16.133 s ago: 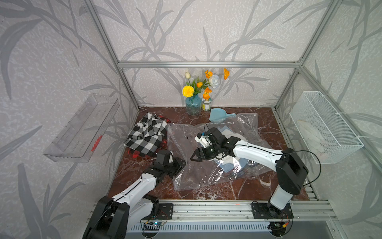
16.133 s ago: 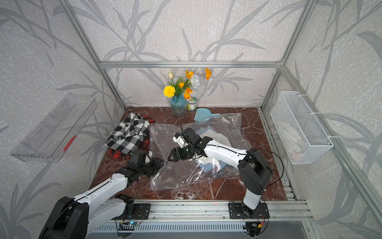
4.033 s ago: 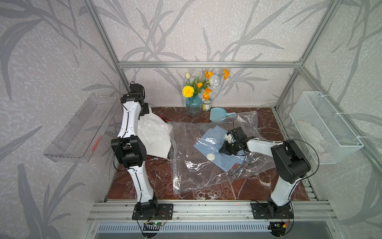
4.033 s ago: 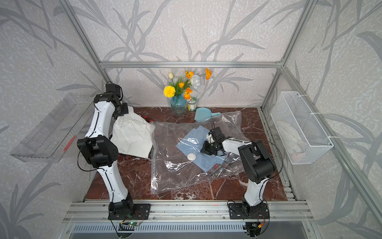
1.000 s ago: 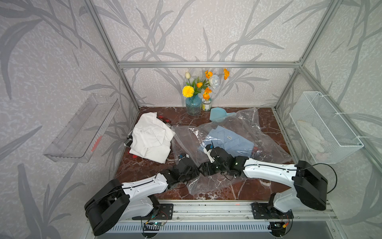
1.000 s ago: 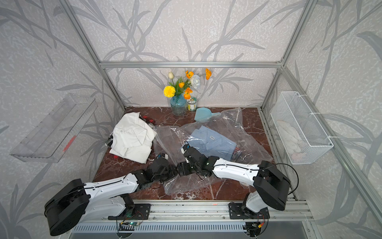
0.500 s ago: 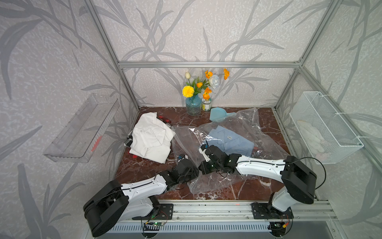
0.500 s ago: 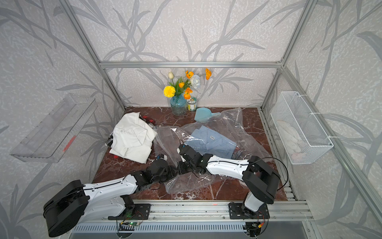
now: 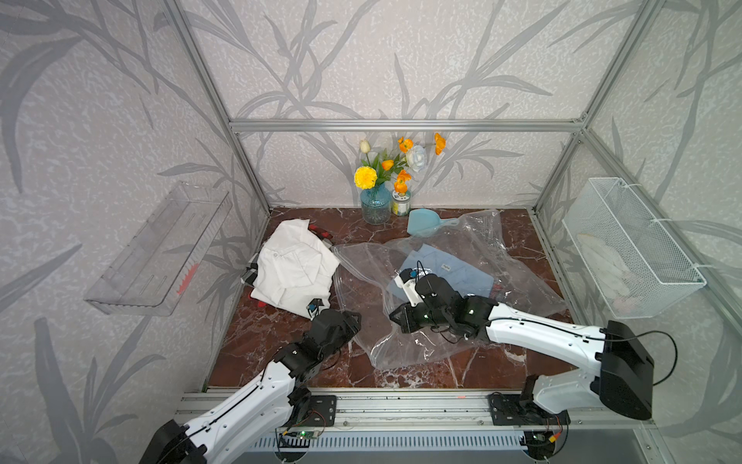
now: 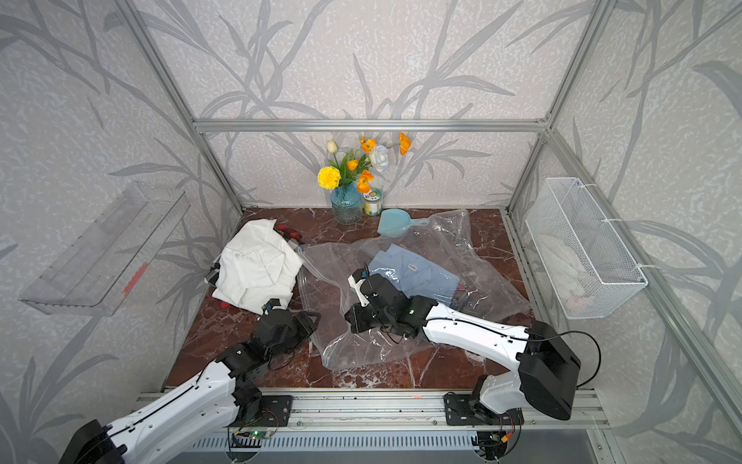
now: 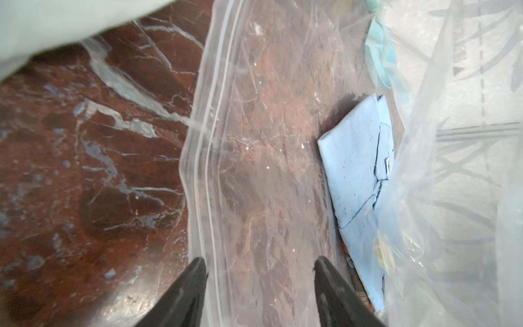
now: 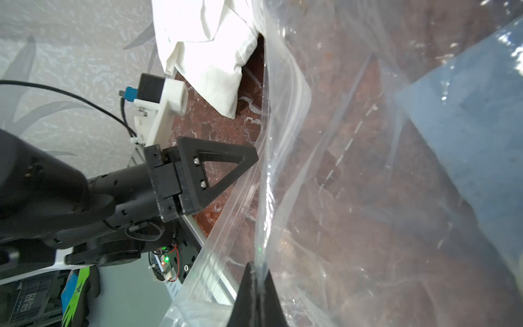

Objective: Take the shirt out of the vacuum bag
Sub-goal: Open the vacuum bag at the center of the board, then take out the shirt from the vacuum bag.

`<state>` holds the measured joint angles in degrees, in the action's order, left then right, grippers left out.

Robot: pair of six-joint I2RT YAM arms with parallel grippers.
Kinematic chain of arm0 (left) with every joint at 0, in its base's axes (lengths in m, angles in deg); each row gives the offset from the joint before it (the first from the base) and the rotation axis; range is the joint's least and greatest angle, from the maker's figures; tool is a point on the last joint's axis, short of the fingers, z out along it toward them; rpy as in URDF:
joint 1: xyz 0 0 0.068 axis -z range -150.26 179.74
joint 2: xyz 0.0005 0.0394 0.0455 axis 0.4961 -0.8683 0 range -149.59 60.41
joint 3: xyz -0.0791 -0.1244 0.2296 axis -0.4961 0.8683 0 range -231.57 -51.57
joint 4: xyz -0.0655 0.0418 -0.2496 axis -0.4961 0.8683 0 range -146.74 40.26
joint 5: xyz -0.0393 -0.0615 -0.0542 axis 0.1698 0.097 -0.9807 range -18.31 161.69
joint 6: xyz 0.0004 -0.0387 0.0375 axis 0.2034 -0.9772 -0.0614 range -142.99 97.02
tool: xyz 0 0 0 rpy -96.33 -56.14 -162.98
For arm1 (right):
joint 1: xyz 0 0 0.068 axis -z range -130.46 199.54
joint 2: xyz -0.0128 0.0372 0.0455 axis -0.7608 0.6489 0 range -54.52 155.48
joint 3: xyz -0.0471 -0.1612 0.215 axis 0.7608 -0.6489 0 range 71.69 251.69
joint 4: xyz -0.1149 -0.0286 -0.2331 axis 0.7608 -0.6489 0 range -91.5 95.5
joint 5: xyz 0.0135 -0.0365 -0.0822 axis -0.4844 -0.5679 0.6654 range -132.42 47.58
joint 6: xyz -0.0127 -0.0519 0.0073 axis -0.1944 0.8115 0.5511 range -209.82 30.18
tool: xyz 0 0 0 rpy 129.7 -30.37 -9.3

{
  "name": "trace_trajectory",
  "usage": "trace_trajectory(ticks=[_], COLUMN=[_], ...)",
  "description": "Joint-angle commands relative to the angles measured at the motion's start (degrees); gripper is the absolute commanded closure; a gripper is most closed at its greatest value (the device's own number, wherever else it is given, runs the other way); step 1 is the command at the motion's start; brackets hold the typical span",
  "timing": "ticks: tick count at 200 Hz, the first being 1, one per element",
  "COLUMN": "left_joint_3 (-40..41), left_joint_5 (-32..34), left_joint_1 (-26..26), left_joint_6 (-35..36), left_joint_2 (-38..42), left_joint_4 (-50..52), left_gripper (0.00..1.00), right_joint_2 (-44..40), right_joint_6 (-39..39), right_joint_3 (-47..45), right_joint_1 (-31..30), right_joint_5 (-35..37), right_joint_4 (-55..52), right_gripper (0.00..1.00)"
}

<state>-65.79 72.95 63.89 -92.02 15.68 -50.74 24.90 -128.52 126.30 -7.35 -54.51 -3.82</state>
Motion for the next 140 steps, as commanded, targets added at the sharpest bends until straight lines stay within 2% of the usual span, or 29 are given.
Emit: trace_trajectory(ticks=[1,30,67,140], left_joint_3=[-3.6,-9.3,-13.5,-18.4], left_joint_5=[-2.7,-6.2,-9.6,-5.6], left_joint_1=[-0.4,-0.4,0.1,3.4], left_joint_6=[0.9,1.7,-0.3,-5.1], left_joint_2=[-6.7,-19.4,-32.5,-50.9], left_joint_4=[-3.7,-9.1,-21.5,-40.0], left_gripper=[0.38,0.38,0.33,0.25], right_joint_2=[-1.4,-3.2,-5.1,-6.3], right_joint_6=[0.9,0.9,1.2,1.3], right_joint_3=[2.2,2.8,2.1,0.5], right_joint_1=[-0.3,-0.8,-1.1,-1.1], right_joint_5=[-1.7,-1.1,-0.5,-0.6], right_joint_4=[-1.8,-2.8,-3.7,-2.6], right_gripper=[1.00,1.00,1.00,1.00])
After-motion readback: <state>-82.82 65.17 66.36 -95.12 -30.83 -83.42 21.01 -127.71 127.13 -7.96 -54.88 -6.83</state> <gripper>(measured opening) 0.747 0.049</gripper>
